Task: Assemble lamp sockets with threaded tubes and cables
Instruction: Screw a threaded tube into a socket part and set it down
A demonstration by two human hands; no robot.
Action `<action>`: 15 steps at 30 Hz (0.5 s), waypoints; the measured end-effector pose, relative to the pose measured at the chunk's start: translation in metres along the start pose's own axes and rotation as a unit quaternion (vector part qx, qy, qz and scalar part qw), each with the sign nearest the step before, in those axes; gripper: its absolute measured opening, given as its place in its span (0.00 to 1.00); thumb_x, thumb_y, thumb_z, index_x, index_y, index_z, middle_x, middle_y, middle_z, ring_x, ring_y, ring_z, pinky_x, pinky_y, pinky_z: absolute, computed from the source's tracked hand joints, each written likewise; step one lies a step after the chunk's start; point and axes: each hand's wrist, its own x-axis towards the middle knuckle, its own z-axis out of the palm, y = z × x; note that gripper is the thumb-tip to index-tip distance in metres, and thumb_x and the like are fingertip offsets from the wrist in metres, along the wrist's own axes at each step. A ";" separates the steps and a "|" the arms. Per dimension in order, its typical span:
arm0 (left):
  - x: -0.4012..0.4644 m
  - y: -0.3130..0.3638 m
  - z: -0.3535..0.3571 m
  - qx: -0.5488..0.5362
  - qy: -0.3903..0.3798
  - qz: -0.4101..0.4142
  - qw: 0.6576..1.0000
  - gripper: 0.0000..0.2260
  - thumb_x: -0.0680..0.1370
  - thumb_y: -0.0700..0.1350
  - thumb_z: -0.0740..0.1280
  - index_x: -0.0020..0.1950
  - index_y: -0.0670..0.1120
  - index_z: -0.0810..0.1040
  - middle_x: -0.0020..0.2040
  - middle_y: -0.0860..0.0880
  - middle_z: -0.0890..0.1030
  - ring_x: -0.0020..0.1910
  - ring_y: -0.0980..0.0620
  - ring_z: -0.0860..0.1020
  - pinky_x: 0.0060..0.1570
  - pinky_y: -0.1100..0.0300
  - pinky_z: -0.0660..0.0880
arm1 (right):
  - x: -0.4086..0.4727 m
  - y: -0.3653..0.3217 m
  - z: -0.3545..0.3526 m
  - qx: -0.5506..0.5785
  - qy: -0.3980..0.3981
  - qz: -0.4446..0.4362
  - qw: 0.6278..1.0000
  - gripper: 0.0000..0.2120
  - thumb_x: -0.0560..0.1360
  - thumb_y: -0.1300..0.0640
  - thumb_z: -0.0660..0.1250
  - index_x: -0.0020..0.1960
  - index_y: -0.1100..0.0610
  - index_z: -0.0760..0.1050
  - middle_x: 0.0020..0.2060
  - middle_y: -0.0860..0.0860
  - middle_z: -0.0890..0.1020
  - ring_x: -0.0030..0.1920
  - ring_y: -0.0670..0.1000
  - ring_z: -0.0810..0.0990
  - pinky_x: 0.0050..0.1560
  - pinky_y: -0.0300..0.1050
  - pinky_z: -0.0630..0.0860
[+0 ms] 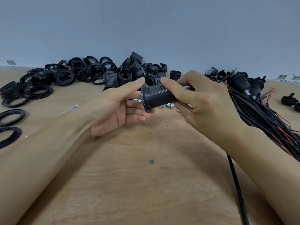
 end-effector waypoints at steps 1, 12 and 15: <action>0.000 0.001 -0.001 -0.005 -0.001 -0.015 1.000 0.23 0.74 0.60 0.66 0.48 0.41 0.87 0.44 0.38 0.84 0.35 0.51 0.82 0.37 0.62 0.80 | 0.000 -0.001 0.000 -0.006 0.001 -0.001 1.000 0.21 0.71 0.70 0.72 0.64 0.63 0.78 0.45 0.63 0.81 0.37 0.61 0.80 0.32 0.55 0.79; -0.004 0.005 -0.004 -0.008 0.010 0.039 0.999 0.15 0.70 0.47 0.74 0.56 0.48 0.85 0.54 0.43 0.85 0.48 0.45 0.84 0.48 0.58 0.81 | -0.001 -0.002 0.005 0.077 -0.046 0.075 0.993 0.22 0.71 0.61 0.76 0.63 0.63 0.78 0.40 0.58 0.81 0.37 0.58 0.79 0.37 0.55 0.78; -0.004 0.005 -0.004 0.014 0.017 0.080 0.997 0.19 0.69 0.41 0.72 0.60 0.49 0.83 0.58 0.45 0.84 0.52 0.49 0.84 0.50 0.58 0.81 | 0.000 -0.002 0.005 0.115 -0.071 0.108 0.985 0.22 0.71 0.56 0.76 0.63 0.61 0.79 0.39 0.56 0.83 0.39 0.55 0.79 0.41 0.54 0.78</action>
